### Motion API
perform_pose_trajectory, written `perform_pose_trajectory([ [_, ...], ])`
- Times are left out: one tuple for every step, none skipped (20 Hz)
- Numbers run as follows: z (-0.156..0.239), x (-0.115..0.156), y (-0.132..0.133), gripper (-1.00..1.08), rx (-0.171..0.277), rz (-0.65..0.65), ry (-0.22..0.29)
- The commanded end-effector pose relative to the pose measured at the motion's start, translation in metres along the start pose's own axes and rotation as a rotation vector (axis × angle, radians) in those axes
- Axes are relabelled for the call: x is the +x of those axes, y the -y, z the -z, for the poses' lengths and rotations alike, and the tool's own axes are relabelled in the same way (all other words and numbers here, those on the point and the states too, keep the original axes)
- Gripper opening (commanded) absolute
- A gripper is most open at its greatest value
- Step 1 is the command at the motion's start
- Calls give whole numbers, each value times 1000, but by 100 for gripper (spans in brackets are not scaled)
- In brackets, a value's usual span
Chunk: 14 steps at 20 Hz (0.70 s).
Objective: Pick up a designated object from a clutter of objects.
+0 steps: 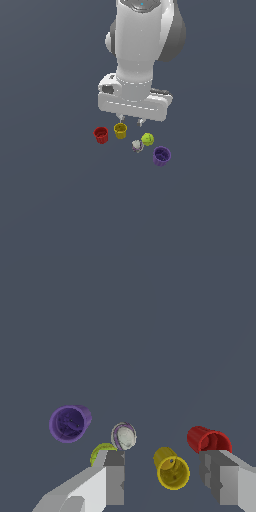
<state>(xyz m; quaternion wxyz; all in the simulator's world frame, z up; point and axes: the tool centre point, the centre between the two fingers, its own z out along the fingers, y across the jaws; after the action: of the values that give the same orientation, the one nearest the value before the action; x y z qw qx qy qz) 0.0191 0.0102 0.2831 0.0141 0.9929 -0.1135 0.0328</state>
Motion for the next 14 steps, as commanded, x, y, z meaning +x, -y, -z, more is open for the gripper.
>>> perform_pose_trajectory([
  [-12, -1, 7, 28, -6, -44, -8],
  [-17, -1, 10, 28, -9, -62, -12],
  [-21, -2, 13, 28, -11, -79, -15],
  [-26, -2, 16, 28, -13, -96, -19],
  [-31, -3, 19, 28, -16, -114, -23],
  [-35, -3, 22, 28, -18, -131, -27],
  [-40, -4, 25, 28, -20, -148, -31],
  [-44, -5, 27, 28, -22, -165, -35],
  [-49, -6, 30, 28, -25, -181, -40],
  [-53, -7, 33, 28, -27, -198, -44],
  [-57, -8, 36, 28, -29, -215, -49],
  [-62, -9, 38, 28, -30, -231, -54],
  [-66, -10, 41, 28, -32, -248, -59],
  [-70, -11, 44, 28, -34, -264, -64],
])
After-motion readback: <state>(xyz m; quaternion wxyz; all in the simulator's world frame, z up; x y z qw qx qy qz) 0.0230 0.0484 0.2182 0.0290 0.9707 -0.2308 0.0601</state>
